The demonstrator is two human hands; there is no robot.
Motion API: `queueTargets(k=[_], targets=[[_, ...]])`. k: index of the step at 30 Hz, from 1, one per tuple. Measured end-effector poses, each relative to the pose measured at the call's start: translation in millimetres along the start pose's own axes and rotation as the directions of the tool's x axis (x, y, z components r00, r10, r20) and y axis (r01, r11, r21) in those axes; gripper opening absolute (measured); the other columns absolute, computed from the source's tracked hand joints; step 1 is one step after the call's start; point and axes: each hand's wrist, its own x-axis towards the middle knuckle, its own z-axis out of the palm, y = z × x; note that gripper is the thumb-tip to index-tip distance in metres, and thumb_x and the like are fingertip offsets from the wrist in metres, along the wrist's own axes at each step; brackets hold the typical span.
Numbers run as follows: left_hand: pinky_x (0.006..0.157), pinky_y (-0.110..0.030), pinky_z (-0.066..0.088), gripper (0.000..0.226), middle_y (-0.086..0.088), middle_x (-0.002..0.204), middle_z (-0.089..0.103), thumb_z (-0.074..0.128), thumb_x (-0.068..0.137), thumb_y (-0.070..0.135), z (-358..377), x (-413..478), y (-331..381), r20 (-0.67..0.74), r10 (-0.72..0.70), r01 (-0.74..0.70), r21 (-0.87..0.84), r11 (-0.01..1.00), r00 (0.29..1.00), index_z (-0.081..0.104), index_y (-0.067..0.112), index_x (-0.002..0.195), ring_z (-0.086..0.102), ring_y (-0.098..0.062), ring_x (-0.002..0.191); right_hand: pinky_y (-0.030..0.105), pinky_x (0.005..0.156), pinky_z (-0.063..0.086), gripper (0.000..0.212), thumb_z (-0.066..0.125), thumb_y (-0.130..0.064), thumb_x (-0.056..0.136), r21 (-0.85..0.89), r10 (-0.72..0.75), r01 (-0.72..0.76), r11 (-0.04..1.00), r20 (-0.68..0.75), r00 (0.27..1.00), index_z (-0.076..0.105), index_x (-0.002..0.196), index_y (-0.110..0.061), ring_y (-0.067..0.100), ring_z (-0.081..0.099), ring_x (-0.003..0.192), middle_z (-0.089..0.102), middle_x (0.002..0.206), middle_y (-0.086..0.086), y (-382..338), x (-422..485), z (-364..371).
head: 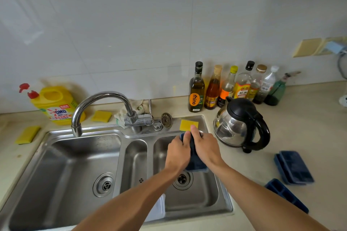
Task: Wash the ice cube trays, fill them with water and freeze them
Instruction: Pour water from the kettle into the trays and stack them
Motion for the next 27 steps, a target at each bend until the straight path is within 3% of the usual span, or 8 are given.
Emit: queueTargets(k=[5, 10, 15, 19, 22, 27], targets=[[0.060, -0.021, 0.041, 0.049, 0.002, 0.085, 0.070, 0.040, 0.104, 0.055, -9, 18, 1, 0.012, 0.024, -0.024, 0.047, 0.999, 1.000, 0.066, 0.016, 0.091, 0.065, -0.011, 0.078, 0.030, 0.064, 0.041, 0.064, 0.038, -0.066, 0.100, 0.040, 0.062, -0.064, 0.997, 0.043, 0.997, 0.071, 0.071, -0.020, 0.008, 0.062, 0.071, 0.067, 0.071, -0.004, -9, 12, 4], [0.084, -0.036, 0.049, 0.054, -0.005, 0.096, 0.071, 0.036, 0.104, 0.054, -20, 40, 4, -0.017, -0.010, 0.011, 0.028, 1.000, 1.000, 0.067, 0.011, 0.100, 0.065, -0.023, 0.094, 0.015, 0.050, 0.035, 0.058, 0.039, -0.060, 0.103, -0.004, 0.070, -0.070, 0.998, 0.007, 0.998, 0.062, 0.065, -0.024, -0.003, 0.057, 0.058, 0.061, 0.062, -0.009, -15, 11, 19], [0.077, -0.035, 0.047, 0.056, -0.008, 0.094, 0.070, 0.035, 0.105, 0.054, -21, 47, 2, 0.018, -0.006, 0.006, 0.019, 1.000, 1.000, 0.065, 0.006, 0.100, 0.066, -0.023, 0.090, 0.015, 0.048, 0.035, 0.054, 0.040, -0.058, 0.104, -0.024, 0.083, -0.083, 0.996, -0.031, 0.996, 0.059, 0.065, -0.025, -0.001, 0.056, 0.058, 0.058, 0.061, -0.010, -18, 12, 23], [0.074, -0.031, 0.047, 0.054, -0.006, 0.095, 0.070, 0.036, 0.105, 0.053, -14, 52, 0, 0.046, -0.009, 0.008, 0.013, 1.000, 0.999, 0.066, 0.008, 0.103, 0.066, -0.020, 0.089, 0.013, 0.051, 0.035, 0.054, 0.037, -0.059, 0.104, -0.060, 0.108, -0.109, 0.992, -0.023, 0.994, 0.067, 0.077, -0.023, -0.004, 0.056, 0.058, 0.059, 0.064, -0.012, -12, 15, 21], [0.082, -0.035, 0.050, 0.053, -0.007, 0.100, 0.070, 0.037, 0.105, 0.052, -2, 48, 2, 0.069, -0.009, 0.009, 0.005, 1.000, 0.998, 0.066, 0.008, 0.106, 0.066, -0.021, 0.094, 0.023, 0.061, 0.039, 0.055, 0.037, -0.060, 0.103, -0.076, 0.155, -0.156, 0.985, -0.025, 0.988, 0.070, 0.089, -0.019, 0.002, 0.057, 0.068, 0.063, 0.077, -0.001, -3, 15, 13], [0.082, -0.032, 0.045, 0.058, -0.011, 0.107, 0.069, 0.037, 0.104, 0.055, 32, 29, 12, 0.096, -0.030, 0.027, 0.026, 0.999, 0.995, 0.065, 0.004, 0.114, 0.065, -0.026, 0.098, 0.027, 0.065, 0.045, 0.071, 0.032, -0.067, 0.101, -0.081, 0.201, -0.204, 0.976, -0.046, 0.978, 0.073, 0.081, -0.013, 0.016, 0.067, 0.073, 0.073, 0.081, 0.007, 24, 2, -12]])
